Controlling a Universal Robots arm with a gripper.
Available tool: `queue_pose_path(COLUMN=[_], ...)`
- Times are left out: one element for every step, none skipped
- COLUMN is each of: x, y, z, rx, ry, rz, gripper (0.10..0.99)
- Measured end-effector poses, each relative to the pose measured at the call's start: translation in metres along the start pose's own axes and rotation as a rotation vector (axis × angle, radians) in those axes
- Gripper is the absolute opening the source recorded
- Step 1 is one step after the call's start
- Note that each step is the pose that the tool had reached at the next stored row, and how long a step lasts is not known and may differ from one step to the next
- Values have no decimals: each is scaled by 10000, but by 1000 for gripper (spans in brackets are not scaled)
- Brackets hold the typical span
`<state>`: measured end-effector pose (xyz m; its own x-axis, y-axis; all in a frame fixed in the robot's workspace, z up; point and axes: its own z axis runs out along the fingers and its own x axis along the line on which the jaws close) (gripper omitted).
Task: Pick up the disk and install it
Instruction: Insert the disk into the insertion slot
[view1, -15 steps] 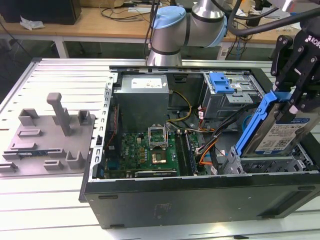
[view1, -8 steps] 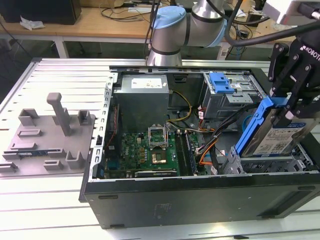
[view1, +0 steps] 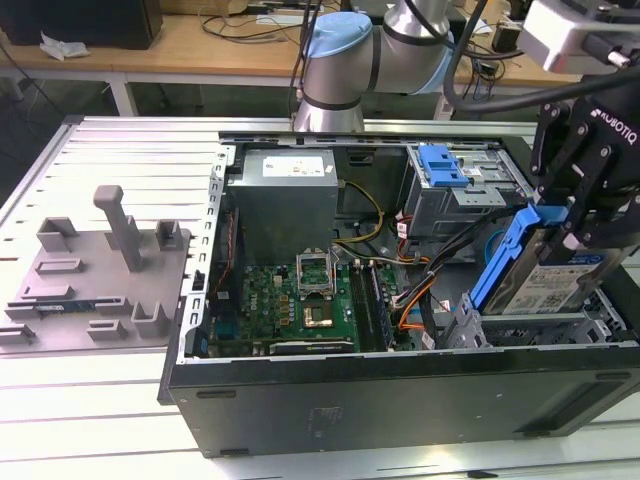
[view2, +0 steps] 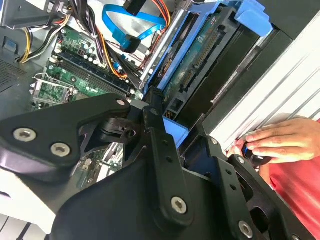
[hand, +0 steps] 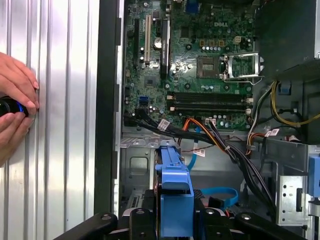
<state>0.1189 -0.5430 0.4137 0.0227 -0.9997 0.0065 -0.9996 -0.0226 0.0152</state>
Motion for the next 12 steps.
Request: queue_pose_path(x=[0, 1, 1, 1, 2, 2, 3, 3, 3, 3, 3, 3], y=[0, 0, 0, -1, -1, -1, -1, -1, -1, -1, -1, -1], z=[11, 21, 34, 43, 48, 49, 48, 48, 50, 51, 51, 51], rx=[0, 0, 0, 0, 0, 1, 0, 0, 0, 1, 0, 0], ry=[0, 1, 1, 1, 1, 1, 5, 5, 2, 2, 1, 0], rz=[0, 0, 0, 0, 0, 0, 0, 0, -1, 0, 0, -1], gripper=[365, 365, 365, 365, 365, 365, 376, 435, 435, 502, 502, 502])
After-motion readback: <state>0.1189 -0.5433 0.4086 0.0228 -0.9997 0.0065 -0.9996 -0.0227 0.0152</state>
